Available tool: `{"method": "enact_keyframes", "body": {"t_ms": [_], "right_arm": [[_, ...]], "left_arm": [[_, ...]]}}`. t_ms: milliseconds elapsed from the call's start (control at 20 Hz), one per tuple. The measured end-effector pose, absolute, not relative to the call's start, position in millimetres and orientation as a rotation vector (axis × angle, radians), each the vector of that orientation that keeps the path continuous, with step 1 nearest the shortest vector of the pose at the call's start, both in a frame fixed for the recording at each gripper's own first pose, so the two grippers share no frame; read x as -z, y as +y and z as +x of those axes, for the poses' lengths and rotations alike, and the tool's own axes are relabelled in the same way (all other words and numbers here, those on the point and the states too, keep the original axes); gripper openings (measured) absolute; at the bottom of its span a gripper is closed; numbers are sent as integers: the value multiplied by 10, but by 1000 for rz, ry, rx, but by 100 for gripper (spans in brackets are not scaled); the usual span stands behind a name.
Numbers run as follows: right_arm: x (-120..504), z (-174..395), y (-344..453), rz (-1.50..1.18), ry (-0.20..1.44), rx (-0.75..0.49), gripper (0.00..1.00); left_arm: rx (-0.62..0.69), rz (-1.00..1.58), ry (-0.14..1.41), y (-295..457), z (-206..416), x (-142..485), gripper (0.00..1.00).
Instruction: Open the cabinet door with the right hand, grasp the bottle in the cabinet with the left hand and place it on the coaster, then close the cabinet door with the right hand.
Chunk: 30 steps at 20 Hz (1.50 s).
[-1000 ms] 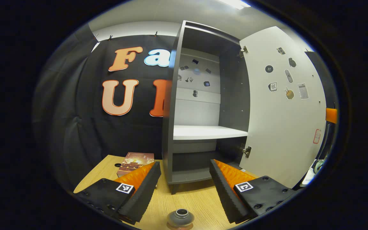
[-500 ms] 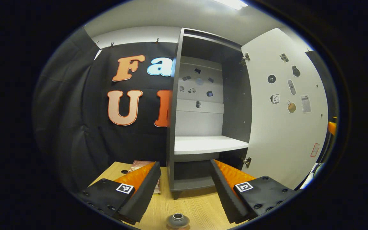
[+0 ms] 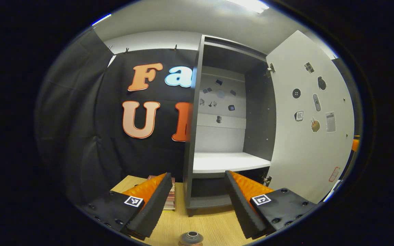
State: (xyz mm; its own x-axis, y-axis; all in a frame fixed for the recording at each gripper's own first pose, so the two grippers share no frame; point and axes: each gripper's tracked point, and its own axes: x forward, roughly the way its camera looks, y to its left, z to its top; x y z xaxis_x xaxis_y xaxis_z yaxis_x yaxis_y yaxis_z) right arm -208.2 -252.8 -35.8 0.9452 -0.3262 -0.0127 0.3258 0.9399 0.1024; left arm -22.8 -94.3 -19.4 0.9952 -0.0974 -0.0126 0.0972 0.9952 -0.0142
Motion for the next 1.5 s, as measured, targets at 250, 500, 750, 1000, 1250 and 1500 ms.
{"method": "enact_keyframes", "body": {"t_ms": [250, 500, 750, 1000, 1250, 1500], "right_arm": [[133, -1841, -1996, 6, -30, 170, 86], [35, -1416, -1480, 40, -57, 3, 81], [-71, -980, -806, 214, -56, -175, 60], [-175, -459, -393, 223, -46, -163, 33], [-212, 78, -31, 185, -21, -63, 29], [-189, 519, 73, 204, -16, 30, 29]], "left_arm": [[77, -24, 21, -851, -351, 196, 99], [18, 8, 4, -600, -511, 120, 99], [-33, -7, 7, -349, -571, 97, 99], [-13, 4, 15, -147, -342, 171, 99], [44, -14, 18, 93, -15, 211, 99], [119, 4, 20, 280, 359, 232, 99]]}}
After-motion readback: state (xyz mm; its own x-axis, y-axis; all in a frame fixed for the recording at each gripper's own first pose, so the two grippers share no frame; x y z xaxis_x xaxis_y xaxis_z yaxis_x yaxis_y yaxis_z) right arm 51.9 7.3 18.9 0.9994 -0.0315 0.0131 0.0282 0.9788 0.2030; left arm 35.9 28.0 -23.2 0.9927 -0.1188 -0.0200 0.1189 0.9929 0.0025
